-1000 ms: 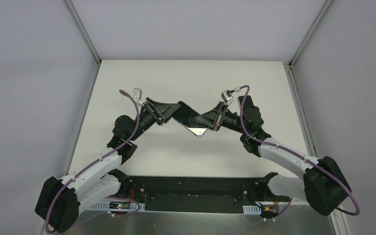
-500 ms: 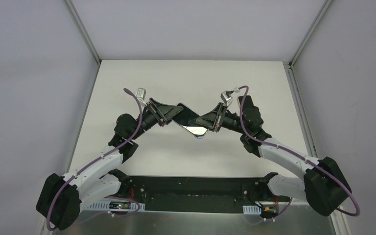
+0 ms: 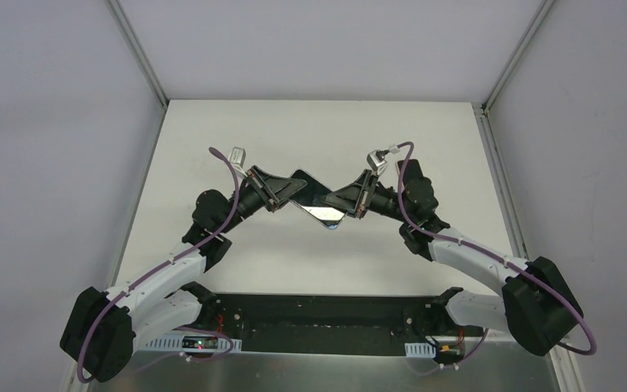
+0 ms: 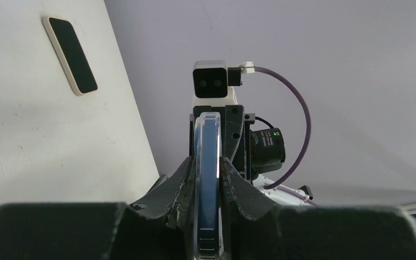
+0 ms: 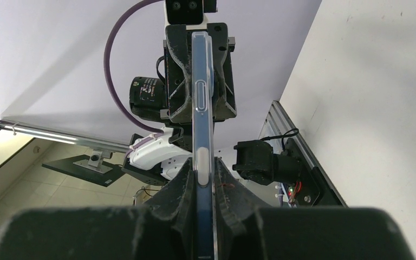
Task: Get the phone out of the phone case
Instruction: Adjust the phone.
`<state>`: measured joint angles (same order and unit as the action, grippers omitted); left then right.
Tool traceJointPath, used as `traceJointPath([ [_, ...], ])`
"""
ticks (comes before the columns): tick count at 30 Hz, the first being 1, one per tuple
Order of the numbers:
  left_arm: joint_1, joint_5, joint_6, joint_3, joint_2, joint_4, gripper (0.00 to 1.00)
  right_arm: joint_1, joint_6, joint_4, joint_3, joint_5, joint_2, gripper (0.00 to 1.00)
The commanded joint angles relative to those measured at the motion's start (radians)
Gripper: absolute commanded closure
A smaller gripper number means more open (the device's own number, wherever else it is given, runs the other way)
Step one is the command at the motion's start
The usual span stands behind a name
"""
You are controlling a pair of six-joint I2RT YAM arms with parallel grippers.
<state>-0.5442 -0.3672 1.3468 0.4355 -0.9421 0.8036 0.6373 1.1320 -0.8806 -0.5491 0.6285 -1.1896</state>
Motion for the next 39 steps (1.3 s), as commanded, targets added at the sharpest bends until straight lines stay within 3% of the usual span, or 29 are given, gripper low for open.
traceJointPath([
  [1,-0.011,-0.032,-0.006,0.037,0.019,0.069,0.85,0.002,0.008,-0.102,-0.027,-0.001,0.013,1.00],
  [8,-0.011,-0.027,-0.005,0.037,0.020,0.069,1.00,0.001,0.001,-0.084,-0.020,0.009,0.025,0.97],
  [10,-0.011,-0.017,-0.004,0.034,0.023,0.069,1.00,0.001,-0.004,-0.068,-0.018,0.010,0.028,0.81],
  [16,-0.011,0.042,-0.003,0.013,0.038,0.069,1.00,0.000,-0.039,0.025,-0.015,0.003,0.064,0.15],
  [18,-0.011,0.048,-0.003,0.020,0.037,0.069,1.00,-0.001,-0.064,0.078,-0.022,0.003,0.083,0.02],
  [25,-0.010,0.060,-0.002,0.064,0.037,0.069,1.00,-0.002,-0.215,0.380,-0.039,-0.064,0.209,0.00],
  [31,0.004,0.047,-0.021,0.119,0.036,0.069,1.00,-0.040,-0.306,0.655,-0.012,-0.289,0.356,0.00],
  [39,0.033,0.059,-0.003,0.136,0.008,0.068,1.00,-0.116,-0.299,0.731,0.085,-0.435,0.579,0.00],
])
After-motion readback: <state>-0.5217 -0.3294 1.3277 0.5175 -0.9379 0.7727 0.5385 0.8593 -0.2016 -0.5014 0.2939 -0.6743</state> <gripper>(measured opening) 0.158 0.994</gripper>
